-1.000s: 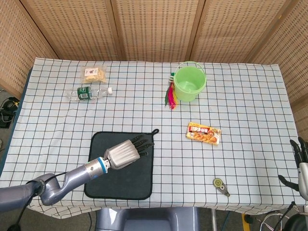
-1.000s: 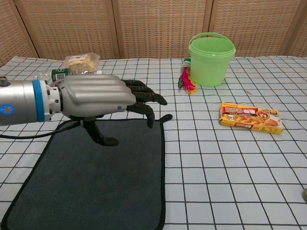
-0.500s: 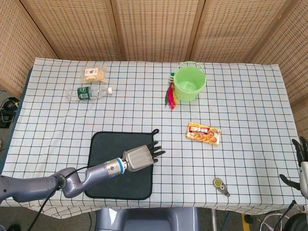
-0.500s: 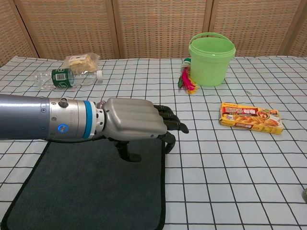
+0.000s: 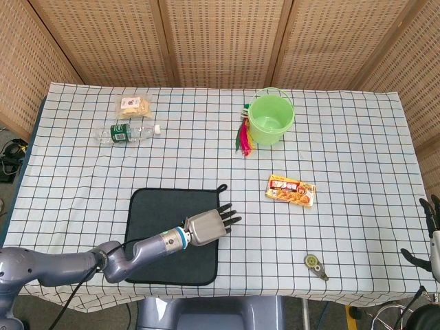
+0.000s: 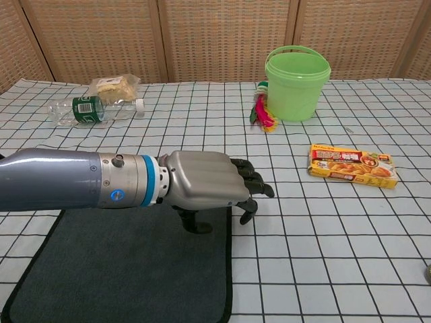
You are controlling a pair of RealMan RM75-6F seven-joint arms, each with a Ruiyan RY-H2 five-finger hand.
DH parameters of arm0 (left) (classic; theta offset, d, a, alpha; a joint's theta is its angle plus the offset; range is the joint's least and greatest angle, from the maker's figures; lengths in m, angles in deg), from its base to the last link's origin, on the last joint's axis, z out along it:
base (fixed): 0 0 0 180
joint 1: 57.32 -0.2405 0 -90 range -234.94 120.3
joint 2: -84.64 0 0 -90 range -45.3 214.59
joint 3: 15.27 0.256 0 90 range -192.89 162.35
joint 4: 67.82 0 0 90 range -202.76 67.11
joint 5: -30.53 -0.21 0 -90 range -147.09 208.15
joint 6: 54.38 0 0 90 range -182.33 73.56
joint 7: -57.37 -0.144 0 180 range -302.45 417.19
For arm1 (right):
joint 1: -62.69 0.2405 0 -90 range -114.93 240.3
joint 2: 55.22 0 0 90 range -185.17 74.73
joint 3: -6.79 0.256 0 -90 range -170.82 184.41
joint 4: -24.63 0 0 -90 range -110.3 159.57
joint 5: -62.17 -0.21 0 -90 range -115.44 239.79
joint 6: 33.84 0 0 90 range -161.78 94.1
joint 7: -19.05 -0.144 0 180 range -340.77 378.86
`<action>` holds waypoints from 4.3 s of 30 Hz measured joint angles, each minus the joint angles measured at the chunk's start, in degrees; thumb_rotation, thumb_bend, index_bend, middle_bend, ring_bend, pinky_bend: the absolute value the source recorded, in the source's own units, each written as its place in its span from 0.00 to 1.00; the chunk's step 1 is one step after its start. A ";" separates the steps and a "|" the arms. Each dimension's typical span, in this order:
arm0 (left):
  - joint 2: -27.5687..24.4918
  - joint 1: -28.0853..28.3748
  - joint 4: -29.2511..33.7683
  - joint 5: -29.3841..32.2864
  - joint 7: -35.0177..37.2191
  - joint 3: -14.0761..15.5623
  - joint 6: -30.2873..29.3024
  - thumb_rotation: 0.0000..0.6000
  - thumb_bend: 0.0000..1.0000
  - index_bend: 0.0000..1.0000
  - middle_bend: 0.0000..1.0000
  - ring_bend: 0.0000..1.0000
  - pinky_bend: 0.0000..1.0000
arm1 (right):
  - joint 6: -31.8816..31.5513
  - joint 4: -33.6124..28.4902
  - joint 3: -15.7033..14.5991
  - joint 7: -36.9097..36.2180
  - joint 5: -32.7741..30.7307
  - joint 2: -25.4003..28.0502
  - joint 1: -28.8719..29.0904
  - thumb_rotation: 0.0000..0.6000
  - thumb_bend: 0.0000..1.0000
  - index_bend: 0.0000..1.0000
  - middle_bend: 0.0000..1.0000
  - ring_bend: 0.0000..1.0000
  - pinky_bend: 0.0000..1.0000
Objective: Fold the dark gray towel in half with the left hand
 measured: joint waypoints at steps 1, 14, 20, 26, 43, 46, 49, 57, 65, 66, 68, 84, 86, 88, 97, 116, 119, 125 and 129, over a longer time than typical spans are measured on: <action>0.19 0.10 -0.12 0.36 -0.28 0.06 -0.08 1.00 0.40 0.33 0.00 0.00 0.00 | -0.01 0.00 0.00 -0.10 0.00 0.03 -0.01 1.00 0.00 0.00 0.00 0.00 0.00; 1.21 0.82 -1.21 3.82 -2.89 1.49 -1.11 1.00 0.40 0.34 0.00 0.00 0.00 | 0.07 0.20 0.04 -1.13 -0.01 0.36 -0.06 1.00 0.00 0.00 0.00 0.00 0.00; 0.98 0.99 -1.13 4.83 -3.45 2.12 -1.78 1.00 0.40 0.36 0.00 0.00 0.00 | -0.10 0.26 0.08 -1.51 -0.03 0.48 -0.17 1.00 0.00 0.00 0.00 0.00 0.00; 0.74 1.00 -0.90 5.37 -3.44 2.93 -2.68 1.00 0.40 0.37 0.00 0.00 0.00 | -0.41 0.22 0.07 -1.97 0.15 0.68 -0.35 1.00 0.00 0.00 0.00 0.00 0.00; 0.34 1.25 -0.15 6.80 -4.35 3.93 -4.29 1.00 0.41 0.50 0.00 0.00 0.00 | -0.85 0.06 0.00 -2.39 0.58 0.86 -0.56 1.00 0.00 0.00 0.00 0.00 0.00; 0.40 1.29 -0.15 6.89 -4.61 4.05 -4.71 1.00 0.41 0.53 0.00 0.00 0.00 | -0.95 0.04 0.02 -2.39 0.62 0.86 -0.59 1.00 0.00 0.00 0.00 0.00 0.00; 0.51 1.27 -0.14 7.05 -4.68 4.15 -5.20 1.00 0.41 0.56 0.00 0.00 0.00 | -0.98 0.07 0.00 -2.47 0.67 0.86 -0.61 1.00 0.00 0.00 0.00 0.00 0.00; 0.26 1.00 -0.01 6.72 -3.75 4.49 -6.46 1.00 0.42 0.67 0.00 0.00 0.00 | -0.88 0.01 -0.08 -2.54 0.79 0.93 -0.60 1.00 0.00 0.00 0.00 0.00 0.00; -1.19 0.25 0.83 5.95 -2.28 5.03 -8.00 1.00 0.45 0.68 0.00 0.00 0.00 | -0.94 -0.12 -0.19 -2.64 1.00 1.00 -0.65 1.00 0.00 0.00 0.00 0.00 0.00; -1.51 0.06 1.09 5.77 -1.93 5.16 -8.31 1.00 0.45 0.68 0.00 0.00 0.00 | -1.00 -0.14 -0.19 -2.68 1.02 1.03 -0.68 1.00 0.00 0.00 0.00 0.00 0.00; -2.63 -0.53 1.83 4.97 -1.02 5.66 -9.27 1.00 0.45 0.68 0.00 0.00 0.00 | -1.11 -0.19 -0.21 -2.74 1.09 1.08 -0.74 1.00 0.00 0.00 0.00 0.00 0.00; -13.16 -9.01 2.88 -10.11 11.65 16.47 -22.15 1.00 0.45 0.69 0.00 0.00 0.00 | -1.25 -0.91 -0.51 -1.71 1.71 0.97 -0.73 1.00 0.00 0.00 0.00 0.00 0.00; -13.47 -9.98 1.58 -11.20 12.78 17.26 -23.16 1.00 0.45 0.69 0.00 0.00 0.00 | -1.28 -1.03 -0.55 -1.39 1.82 0.90 -0.71 1.00 0.00 0.00 0.00 0.00 0.00; -13.62 -10.54 0.45 -11.82 13.72 17.69 -23.81 1.00 0.45 0.69 0.00 0.00 0.00 | -1.32 -1.19 -0.63 -1.06 1.97 0.82 -0.70 1.00 0.00 0.00 0.00 0.00 0.00; -13.85 -13.08 -4.92 -14.21 17.15 19.48 -25.61 1.00 0.45 0.69 0.00 0.00 0.00 | -1.56 -1.48 -0.71 -0.05 2.04 0.55 -0.73 1.00 0.00 0.00 0.00 0.00 0.00; -14.50 -14.83 -11.78 -18.33 22.11 21.06 -27.15 1.00 0.45 0.70 0.00 0.00 0.00 | -1.72 -1.55 -0.70 0.47 2.06 0.38 -0.72 1.00 0.00 0.00 0.00 0.00 0.00; -14.51 -14.92 -12.76 -18.78 22.31 21.15 -27.17 1.00 0.45 0.70 0.00 0.00 0.00 | -1.85 -1.63 -0.71 0.54 2.15 0.38 -0.77 1.00 0.00 0.00 0.00 0.00 0.00; -14.79 -14.76 -14.17 -19.85 22.86 21.41 -26.96 1.00 0.45 0.70 0.00 0.00 0.00 | -2.05 -1.72 -0.68 0.50 2.12 0.43 -0.87 1.00 0.00 0.00 0.00 0.00 0.00; -14.94 -14.82 -14.65 -20.30 23.15 21.70 -26.93 1.00 0.45 0.70 0.00 0.00 0.00 | -1.91 -1.69 -0.68 0.59 2.07 0.39 -0.82 1.00 0.00 0.00 0.00 0.00 0.00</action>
